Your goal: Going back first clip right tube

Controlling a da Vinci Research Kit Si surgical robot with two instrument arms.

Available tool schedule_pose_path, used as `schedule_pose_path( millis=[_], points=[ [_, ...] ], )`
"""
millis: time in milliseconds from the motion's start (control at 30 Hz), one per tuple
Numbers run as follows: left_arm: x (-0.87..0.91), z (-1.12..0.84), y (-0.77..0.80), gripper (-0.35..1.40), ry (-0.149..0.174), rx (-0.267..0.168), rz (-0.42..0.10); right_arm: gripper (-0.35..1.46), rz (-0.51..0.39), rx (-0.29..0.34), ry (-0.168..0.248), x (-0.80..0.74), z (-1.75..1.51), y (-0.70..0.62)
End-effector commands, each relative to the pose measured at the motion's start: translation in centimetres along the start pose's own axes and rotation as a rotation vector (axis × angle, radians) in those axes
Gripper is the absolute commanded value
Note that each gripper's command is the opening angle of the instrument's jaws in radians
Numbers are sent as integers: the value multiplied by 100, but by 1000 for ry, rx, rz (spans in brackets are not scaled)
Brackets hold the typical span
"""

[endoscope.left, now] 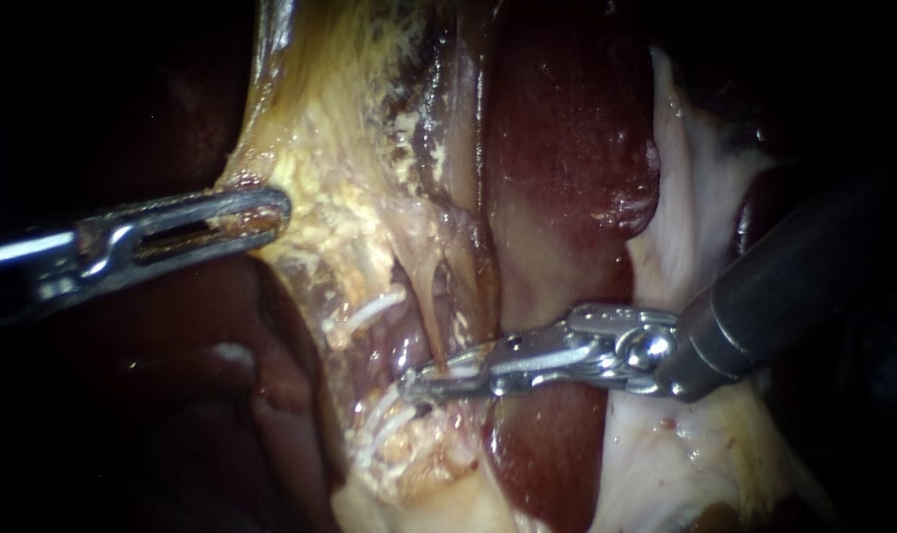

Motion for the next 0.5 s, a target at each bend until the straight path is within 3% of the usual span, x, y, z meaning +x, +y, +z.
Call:
schedule_pose_path(
  millis=[33,100,133,200,233,367,500],
  points=[
    [0,0,0,-35,0,-1,0,-35,-1,1,0,0,0,0],
    [0,0,0,-35,0,-1,0,-35,-1,1,-1,-1,-1,-1],
    [0,0,0,-35,0,-1,0,-24,-1,1,-1,-1,-1,-2],
    [0,0,0,-35,0,-1,0,25,0,2,-1,0,-1,-3],
    [0,0,0,-35,-1,-1,0,38,0,2,-1,0,-2,-4],
    [0,0,-1,-35,-1,-1,0,54,-41,7,7,-1,-5,-7],
    [0,0,-1,-35,-1,-1,0,60,-141,10,21,-3,-8,-7]
  ],
)
